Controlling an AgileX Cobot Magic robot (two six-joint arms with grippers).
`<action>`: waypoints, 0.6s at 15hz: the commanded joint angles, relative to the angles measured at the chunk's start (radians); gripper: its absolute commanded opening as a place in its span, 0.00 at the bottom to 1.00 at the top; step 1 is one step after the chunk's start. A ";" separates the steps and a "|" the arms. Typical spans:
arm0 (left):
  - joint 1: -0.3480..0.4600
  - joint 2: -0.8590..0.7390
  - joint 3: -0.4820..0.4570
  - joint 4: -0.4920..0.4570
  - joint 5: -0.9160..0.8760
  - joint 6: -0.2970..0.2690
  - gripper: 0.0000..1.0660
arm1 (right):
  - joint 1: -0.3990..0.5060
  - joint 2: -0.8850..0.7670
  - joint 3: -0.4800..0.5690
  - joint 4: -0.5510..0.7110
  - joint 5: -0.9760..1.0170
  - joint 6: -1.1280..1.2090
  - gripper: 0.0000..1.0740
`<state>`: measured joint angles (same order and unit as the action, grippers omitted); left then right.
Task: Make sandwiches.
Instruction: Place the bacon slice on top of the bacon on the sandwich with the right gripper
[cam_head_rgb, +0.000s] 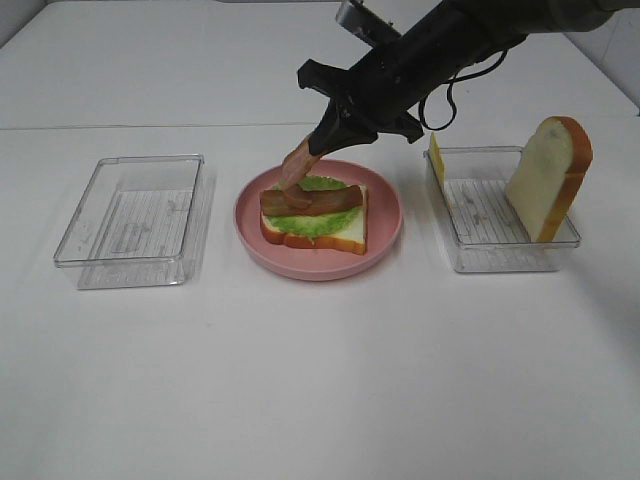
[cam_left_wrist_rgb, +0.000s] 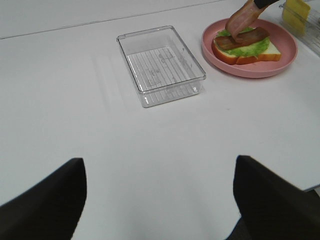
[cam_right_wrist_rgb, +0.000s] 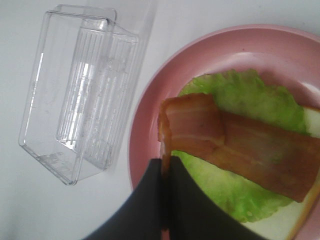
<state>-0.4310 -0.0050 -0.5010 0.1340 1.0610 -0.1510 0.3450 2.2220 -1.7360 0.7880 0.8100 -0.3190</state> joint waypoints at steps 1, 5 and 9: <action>-0.003 -0.020 0.002 -0.002 -0.010 -0.007 0.72 | -0.004 -0.004 -0.004 -0.015 0.004 0.013 0.00; -0.003 -0.020 0.002 -0.002 -0.010 -0.007 0.72 | -0.004 -0.004 -0.004 -0.190 0.030 0.175 0.00; -0.003 -0.020 0.002 -0.002 -0.010 -0.007 0.72 | -0.004 -0.004 -0.004 -0.308 0.035 0.271 0.04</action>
<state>-0.4310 -0.0050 -0.5010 0.1340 1.0610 -0.1510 0.3450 2.2220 -1.7360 0.4940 0.8370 -0.0590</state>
